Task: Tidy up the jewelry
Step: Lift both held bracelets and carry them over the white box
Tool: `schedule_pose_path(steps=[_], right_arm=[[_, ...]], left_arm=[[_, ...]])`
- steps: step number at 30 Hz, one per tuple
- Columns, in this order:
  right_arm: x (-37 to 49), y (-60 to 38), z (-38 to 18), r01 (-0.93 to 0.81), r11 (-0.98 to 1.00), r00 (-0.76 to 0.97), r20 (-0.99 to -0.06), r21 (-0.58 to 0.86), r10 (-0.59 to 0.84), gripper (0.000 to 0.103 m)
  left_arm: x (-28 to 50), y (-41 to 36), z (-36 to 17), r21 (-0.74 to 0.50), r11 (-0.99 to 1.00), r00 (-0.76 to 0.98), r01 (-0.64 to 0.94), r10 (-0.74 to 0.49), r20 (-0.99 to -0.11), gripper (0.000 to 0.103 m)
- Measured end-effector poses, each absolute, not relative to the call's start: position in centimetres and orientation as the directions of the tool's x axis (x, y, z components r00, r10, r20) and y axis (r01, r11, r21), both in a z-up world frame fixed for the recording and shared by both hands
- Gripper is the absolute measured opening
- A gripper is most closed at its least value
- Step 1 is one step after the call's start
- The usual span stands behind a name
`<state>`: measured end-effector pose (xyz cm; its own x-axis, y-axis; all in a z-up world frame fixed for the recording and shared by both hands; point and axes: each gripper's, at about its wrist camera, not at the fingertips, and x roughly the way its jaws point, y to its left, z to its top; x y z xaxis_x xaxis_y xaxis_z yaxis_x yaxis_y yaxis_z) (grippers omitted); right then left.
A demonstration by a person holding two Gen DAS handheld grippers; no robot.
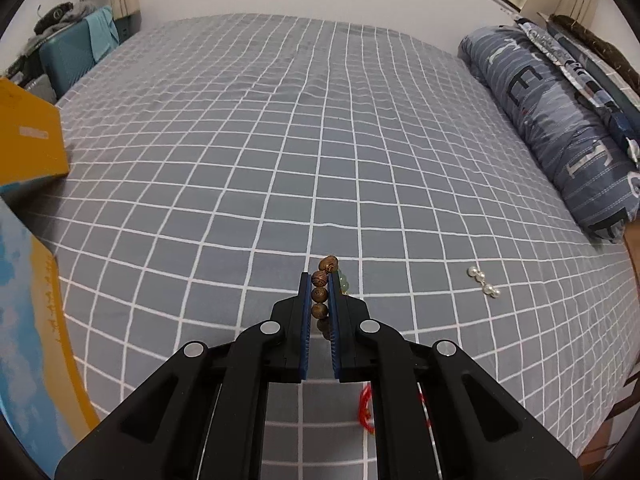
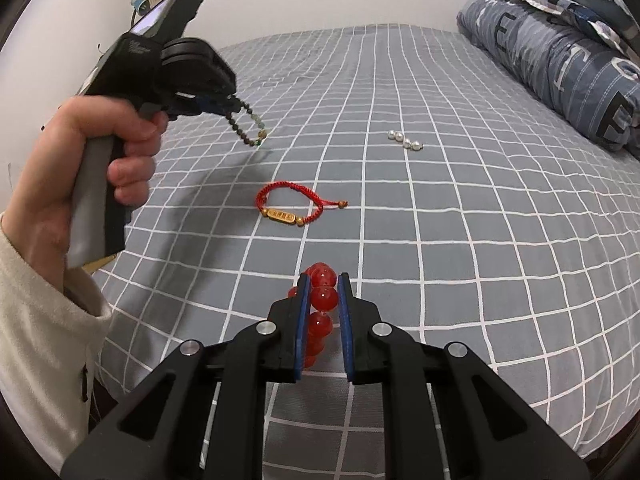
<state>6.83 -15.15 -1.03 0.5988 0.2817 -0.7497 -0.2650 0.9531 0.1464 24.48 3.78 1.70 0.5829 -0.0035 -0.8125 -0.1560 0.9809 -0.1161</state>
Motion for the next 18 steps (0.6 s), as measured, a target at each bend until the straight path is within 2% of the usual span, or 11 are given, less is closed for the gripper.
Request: schedule_pose_path(steps=[18], right_arm=[[6.8, -16.3, 1.4, -0.245, 0.961, 0.672, -0.692, 0.127, 0.263, 0.013]], left_arm=[[17.1, 4.4, 5.6, -0.080, 0.987, 0.670, -0.141, 0.035, -0.741, 0.007]])
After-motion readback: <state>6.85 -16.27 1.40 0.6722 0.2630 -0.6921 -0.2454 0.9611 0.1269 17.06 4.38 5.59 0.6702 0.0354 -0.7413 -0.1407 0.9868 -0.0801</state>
